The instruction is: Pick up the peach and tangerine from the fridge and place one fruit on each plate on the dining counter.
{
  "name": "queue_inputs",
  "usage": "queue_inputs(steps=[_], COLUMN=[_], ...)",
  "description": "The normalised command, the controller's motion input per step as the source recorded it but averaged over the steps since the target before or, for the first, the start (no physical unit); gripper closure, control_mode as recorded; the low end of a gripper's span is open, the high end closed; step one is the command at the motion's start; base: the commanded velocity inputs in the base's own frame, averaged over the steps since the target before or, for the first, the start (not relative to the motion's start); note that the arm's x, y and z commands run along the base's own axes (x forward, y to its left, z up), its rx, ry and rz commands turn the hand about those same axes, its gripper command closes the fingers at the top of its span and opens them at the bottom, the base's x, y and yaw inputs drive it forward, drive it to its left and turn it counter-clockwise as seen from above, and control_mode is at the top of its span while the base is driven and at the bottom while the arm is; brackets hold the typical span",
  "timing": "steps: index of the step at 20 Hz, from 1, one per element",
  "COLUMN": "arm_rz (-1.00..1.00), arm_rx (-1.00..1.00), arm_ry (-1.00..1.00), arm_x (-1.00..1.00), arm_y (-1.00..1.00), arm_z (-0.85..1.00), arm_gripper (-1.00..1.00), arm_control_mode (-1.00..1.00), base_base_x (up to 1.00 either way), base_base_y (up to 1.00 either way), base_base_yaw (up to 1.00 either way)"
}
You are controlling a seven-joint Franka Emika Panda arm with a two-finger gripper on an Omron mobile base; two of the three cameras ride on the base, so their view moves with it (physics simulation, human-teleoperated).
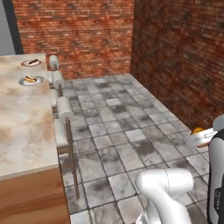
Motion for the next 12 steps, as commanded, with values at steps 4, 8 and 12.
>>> queue_inputs(steps=[4, 8, 12], arm_rz=[0.0, 0.0, 0.0], arm_rx=[0.0, 0.0, 0.0], arm_ry=[0.0, 0.0, 0.0], arm_x=[0.0, 0.0, 0.0], arm_y=[0.0, 0.0, 0.0], arm_z=[0.0, 0.0, 0.0], arm_gripper=[1.0, 1.0, 1.0], arm_control_mode=[1.0, 1.0, 1.0], base_base_x=[0.88, 0.91, 0.97], base_base_y=[-0.73, -0.71, -0.64], base_base_yaw=[0.38, 0.39, 0.41])
